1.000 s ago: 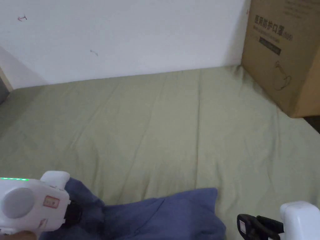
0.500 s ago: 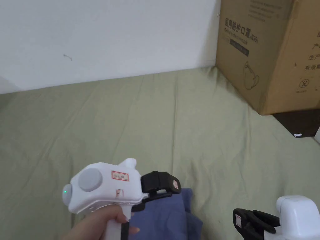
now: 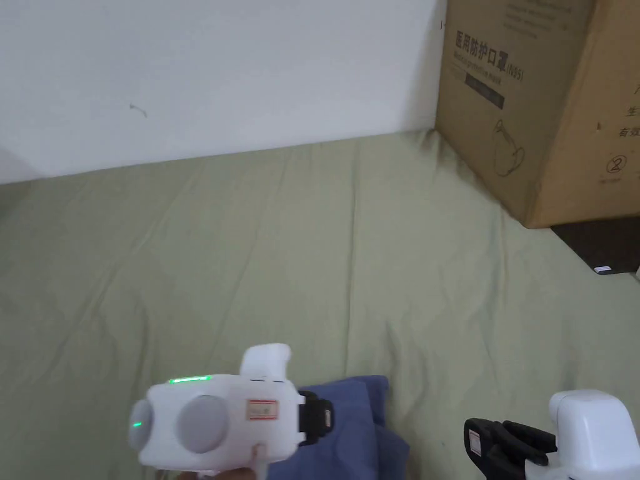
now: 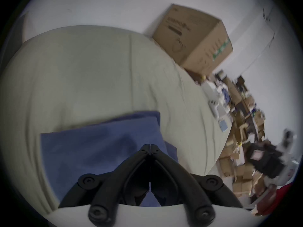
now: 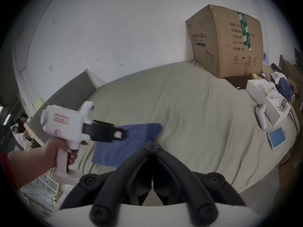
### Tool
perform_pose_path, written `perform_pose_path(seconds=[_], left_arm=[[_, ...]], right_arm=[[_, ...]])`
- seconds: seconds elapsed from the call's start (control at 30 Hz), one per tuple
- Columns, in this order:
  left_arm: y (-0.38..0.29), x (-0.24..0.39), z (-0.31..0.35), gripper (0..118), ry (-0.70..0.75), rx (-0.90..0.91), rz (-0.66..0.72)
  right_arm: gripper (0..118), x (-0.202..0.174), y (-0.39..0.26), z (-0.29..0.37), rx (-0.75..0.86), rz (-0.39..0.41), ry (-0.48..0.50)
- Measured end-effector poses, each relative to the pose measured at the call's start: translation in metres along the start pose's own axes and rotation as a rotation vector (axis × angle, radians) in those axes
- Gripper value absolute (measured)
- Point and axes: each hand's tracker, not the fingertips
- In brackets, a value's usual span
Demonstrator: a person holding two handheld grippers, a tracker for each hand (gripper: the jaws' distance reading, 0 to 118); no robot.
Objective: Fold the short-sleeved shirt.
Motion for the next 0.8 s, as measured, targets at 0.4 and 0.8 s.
perform_pose_path(seconds=[0.4, 0.8], left_arm=[[-0.017, 0.054, -0.013, 0, -0.251, 0.202, 0.003], [-0.103, 0.031, 0.207, 0, 0.426, 1.04, -0.233]], right_arm=[[0, 0.012, 0.0, 0.009, -0.007, -0.009, -0.028], [0, -0.041, 0.022, 0.046, 0.464, 0.176, -0.03]])
